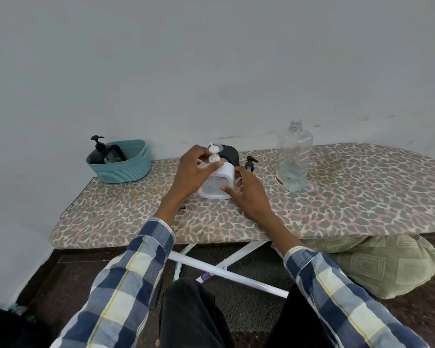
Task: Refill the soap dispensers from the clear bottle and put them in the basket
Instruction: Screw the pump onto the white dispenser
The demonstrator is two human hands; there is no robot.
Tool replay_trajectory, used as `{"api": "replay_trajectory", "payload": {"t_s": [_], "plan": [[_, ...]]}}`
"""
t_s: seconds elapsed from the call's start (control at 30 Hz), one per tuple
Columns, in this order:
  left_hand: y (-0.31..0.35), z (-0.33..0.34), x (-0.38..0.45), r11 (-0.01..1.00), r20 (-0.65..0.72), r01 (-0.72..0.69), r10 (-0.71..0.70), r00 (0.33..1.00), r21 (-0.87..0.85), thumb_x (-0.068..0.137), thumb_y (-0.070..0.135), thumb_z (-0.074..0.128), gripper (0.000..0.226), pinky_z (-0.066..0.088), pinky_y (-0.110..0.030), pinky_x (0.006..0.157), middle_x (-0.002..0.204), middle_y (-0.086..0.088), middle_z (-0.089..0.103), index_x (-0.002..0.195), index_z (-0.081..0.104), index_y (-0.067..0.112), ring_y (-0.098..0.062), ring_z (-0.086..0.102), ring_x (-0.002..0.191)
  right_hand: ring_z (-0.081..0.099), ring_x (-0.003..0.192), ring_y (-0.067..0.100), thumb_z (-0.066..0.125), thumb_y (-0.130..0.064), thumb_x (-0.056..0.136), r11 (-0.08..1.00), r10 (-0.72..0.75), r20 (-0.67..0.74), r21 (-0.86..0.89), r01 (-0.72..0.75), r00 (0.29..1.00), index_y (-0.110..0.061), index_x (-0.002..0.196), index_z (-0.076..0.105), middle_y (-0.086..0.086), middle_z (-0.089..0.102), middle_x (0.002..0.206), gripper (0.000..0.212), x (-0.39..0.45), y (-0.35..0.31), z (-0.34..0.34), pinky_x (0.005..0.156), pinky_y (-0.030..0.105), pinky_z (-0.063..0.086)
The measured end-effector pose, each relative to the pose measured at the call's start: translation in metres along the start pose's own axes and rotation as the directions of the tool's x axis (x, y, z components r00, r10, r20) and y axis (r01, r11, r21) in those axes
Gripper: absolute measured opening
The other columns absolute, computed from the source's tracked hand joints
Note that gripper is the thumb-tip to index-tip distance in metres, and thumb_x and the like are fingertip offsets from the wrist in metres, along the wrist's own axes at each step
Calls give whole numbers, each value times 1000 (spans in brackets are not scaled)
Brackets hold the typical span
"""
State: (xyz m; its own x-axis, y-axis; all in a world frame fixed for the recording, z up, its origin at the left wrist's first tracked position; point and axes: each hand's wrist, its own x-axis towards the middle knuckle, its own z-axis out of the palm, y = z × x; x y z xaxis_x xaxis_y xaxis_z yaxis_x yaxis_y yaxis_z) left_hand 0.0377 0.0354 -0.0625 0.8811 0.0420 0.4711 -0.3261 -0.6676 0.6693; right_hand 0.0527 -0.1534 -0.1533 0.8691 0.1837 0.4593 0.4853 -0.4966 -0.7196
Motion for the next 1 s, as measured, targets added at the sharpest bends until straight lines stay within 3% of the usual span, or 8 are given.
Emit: {"api": "replay_trajectory", "payload": {"t_s": [0.2, 0.47, 0.63, 0.8, 0.9, 1.0], "plan": [[-13, 13, -9, 999, -70, 37, -39, 997, -29, 94, 32, 82, 27, 48, -26, 95, 117, 2, 69, 115, 75, 18, -13, 64, 111, 63, 103, 16, 70, -59, 96, 1000, -18, -6, -6, 18, 1000, -18, 139, 55, 2, 68, 123, 62, 0, -1, 0, 84, 37, 55], [-17, 26, -16, 984, -135, 105, -125, 983, -144, 98, 24, 79, 20, 49, -22, 90, 112, 6, 71, 116, 72, 17, -6, 66, 101, 63, 101, 17, 71, -55, 97, 999, -31, -15, -6, 31, 999, -16, 137, 55, 3, 67, 122, 58, -1, -1, 1, 82, 36, 54], [-12, 23, -19, 975, -115, 104, -128, 985, -197, 100, 23, 76, 26, 50, -18, 90, 117, 9, 72, 125, 66, 23, 6, 65, 107, 63, 101, 18, 70, -57, 97, 999, -37, -21, -12, 36, 999, -16, 136, 55, 4, 68, 122, 58, 0, -1, 2, 82, 37, 55], [-18, 17, -20, 966, -75, 109, -130, 989, -235, 100, 28, 73, 28, 55, -32, 100, 126, 4, 73, 126, 67, 21, -12, 67, 119, 64, 104, 18, 70, -57, 97, 999, -30, -17, -11, 30, 999, -16, 138, 55, 4, 68, 123, 60, 0, -1, 2, 85, 39, 57], [-16, 15, -21, 971, -35, 107, -117, 993, -216, 107, 20, 65, 28, 52, -26, 102, 132, 2, 71, 134, 69, 16, -11, 65, 121, 63, 104, 18, 69, -57, 97, 999, -33, -18, -18, 32, 999, -17, 138, 55, 4, 68, 123, 60, 0, 0, 3, 85, 38, 56], [-14, 16, -22, 963, -11, 131, -137, 990, -236, 110, 15, 57, 29, 47, -10, 93, 135, 3, 69, 136, 69, 13, -5, 64, 119, 64, 103, 18, 69, -57, 97, 999, -39, -20, -24, 38, 999, -16, 139, 54, 4, 68, 123, 60, 0, 0, 2, 84, 37, 55]]}}
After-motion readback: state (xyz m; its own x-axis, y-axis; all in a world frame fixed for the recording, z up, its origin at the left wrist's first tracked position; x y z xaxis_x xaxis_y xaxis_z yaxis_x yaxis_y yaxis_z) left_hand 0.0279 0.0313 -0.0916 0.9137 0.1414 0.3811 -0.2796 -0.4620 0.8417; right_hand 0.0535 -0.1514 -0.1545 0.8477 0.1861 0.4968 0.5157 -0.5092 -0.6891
